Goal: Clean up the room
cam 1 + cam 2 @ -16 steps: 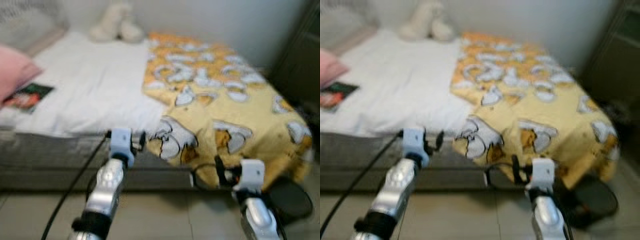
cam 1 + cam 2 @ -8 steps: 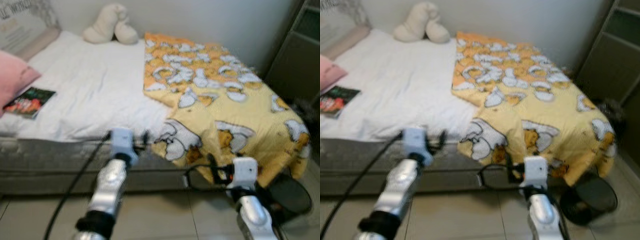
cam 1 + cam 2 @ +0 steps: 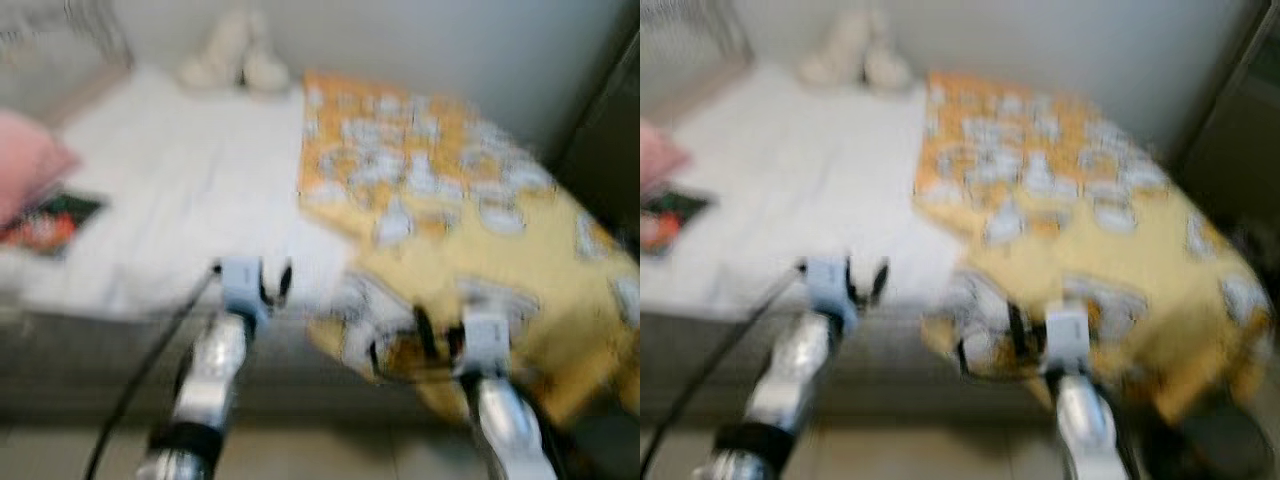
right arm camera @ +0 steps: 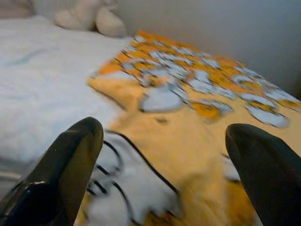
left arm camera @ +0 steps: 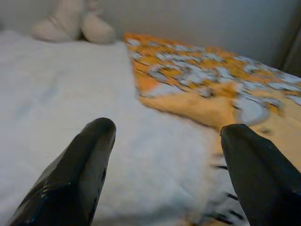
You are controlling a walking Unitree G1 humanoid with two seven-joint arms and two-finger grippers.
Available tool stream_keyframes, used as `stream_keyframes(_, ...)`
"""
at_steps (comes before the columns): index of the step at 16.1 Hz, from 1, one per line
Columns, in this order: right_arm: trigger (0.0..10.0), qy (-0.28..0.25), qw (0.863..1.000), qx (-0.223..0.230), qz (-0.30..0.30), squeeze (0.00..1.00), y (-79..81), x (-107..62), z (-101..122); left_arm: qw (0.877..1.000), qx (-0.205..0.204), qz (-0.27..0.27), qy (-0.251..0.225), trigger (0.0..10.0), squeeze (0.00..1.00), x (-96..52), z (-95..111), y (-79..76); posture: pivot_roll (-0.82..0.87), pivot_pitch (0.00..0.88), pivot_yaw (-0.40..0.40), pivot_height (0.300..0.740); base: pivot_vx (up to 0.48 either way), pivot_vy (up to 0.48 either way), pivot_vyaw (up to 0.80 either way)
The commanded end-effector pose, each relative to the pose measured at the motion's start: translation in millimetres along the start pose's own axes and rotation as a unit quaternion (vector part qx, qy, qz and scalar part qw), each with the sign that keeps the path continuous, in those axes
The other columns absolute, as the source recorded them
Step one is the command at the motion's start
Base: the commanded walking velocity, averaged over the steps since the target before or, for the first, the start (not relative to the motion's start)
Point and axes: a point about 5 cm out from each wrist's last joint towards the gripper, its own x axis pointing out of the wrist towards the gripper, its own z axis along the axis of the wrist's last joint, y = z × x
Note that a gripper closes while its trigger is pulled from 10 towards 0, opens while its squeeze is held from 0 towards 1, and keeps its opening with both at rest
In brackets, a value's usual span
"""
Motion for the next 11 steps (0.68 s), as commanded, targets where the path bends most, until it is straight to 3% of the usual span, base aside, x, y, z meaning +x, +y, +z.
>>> stream_keyframes(1,10.0,0.001,1.000,0.009,0.009,0.05,6.5,-0.3,-0.7,1.000,0.002,0.008,0.005,10.0,0.00,-0.6,-1.4,5.5,0.07,0.000,-0.069,0.740,0.469,0.000,0.00)
stream_keyframes(6,10.0,0.008,1.000,0.007,0.009,0.06,5.4,-1.0,-1.6,1.000,0.013,-0.013,0.000,10.0,0.00,2.3,-0.2,-0.3,0.06,0.000,-0.068,0.740,0.478,0.000,0.00)
stream_keyframes(7,10.0,0.010,1.000,0.010,0.006,0.06,4.0,-2.2,-2.4,1.000,0.020,-0.012,0.011,10.0,0.00,2.9,-3.0,-0.2,0.06,0.000,-0.070,0.740,0.409,0.000,-0.72)
stream_keyframes(9,10.0,0.022,1.000,0.008,0.002,0.07,0.7,-6.0,-9.1,0.996,0.065,-0.034,0.046,10.0,0.00,2.1,-15.3,0.5,0.06,0.000,-0.071,0.740,0.000,0.000,-0.70)
stream_keyframes(11,10.0,0.025,1.000,0.011,-0.001,0.07,-0.8,-4.9,-10.4,0.996,0.060,-0.019,0.067,10.0,0.00,2.1,-21.1,11.0,0.05,0.000,-0.072,0.740,0.000,0.000,-0.71)
